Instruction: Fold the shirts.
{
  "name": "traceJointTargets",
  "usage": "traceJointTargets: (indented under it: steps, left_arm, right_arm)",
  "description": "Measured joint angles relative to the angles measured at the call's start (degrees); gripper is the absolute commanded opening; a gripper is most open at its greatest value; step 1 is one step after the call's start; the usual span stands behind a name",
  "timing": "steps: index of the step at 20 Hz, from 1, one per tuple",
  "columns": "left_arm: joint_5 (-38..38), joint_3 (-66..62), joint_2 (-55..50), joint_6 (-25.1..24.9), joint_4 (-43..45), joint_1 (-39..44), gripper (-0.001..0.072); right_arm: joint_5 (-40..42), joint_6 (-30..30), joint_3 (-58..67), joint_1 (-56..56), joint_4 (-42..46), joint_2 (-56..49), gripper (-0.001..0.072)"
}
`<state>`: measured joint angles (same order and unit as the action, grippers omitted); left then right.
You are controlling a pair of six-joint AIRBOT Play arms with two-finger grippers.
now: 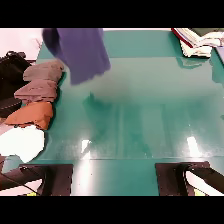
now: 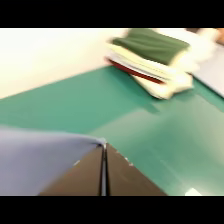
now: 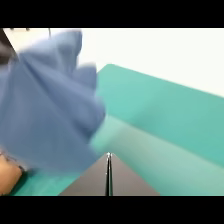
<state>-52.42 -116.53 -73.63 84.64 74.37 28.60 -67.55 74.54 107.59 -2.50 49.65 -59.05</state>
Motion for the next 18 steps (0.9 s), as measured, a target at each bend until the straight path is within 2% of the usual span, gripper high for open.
traceJointTargets:
  steps: [1, 2, 3, 4, 8, 11, 14, 15, 16, 17, 18]
  left_arm:
    - [-0.68, 1.57, 0.22, -0.37, 0.02, 2.38, 0.0029]
    - [-1.22, 3.37, 0.2, -0.81, 0.02, 4.44, 0.0281]
    - [-1.01, 5.4, -0.15, -1.38, -0.04, 6.45, 0.0619]
    - [-1.22, 7.52, -0.76, -1.75, -0.07, 8.09, 0.0644]
    - [-1.7, 12.41, -3.43, -1.25, 0.04, 8.96, 0.0643]
    - [-3.26, 13.66, -3.98, 1.09, 0.39, 2.08, 0.0643]
    - [-6.99, 17.68, -4.48, 4.11, 0.24, -8.63, 0.0643]
    - [-7.89, 20.39, -4.61, 4.79, 0.0, -11.65, 0.0643]
    - [-8.9, 24.02, -4.76, 5.27, -0.85, -14.36, 0.0643]
    - [-9.14, 27.93, -4.76, 5.31, -1.86, -16.28, 0.0643]
    - [-9.07, 32.48, -4.87, 5.16, -3.13, -17.81, 0.0643]
  right_arm:
    - [-0.31, -0.02, 0.7, 0.0, 0.02, 0.09, 0.0017]
    - [-0.83, -0.02, 1.27, 0.0, 0.04, 0.17, 0.0017]
    - [-1.05, -0.02, 1.64, 0.0, 0.04, 0.22, 0.0017]
    - [-1.29, -0.02, 1.92, 0.0, 0.09, 0.26, 0.0017]
    - [-1.84, -0.02, 2.45, 0.0, 0.04, 0.33, 0.0018]
    - [-2.75, -0.02, 2.56, 0.0, -0.02, 0.33, 0.0018]
    - [-4.24, -0.02, 2.6, 0.0, -0.11, 0.33, 0.002]
    - [-4.57, -0.02, 2.6, 0.0, -0.11, 0.33, 0.0054]
    - [-4.85, 0.0, 2.62, 0.0, -0.13, 0.33, 0.0185]
    - [-5.09, 0.0, 2.62, 0.0, -0.11, 0.33, 0.0256]
    - [-5.16, -0.02, 2.62, 0.0, -0.13, 0.31, 0.0256]
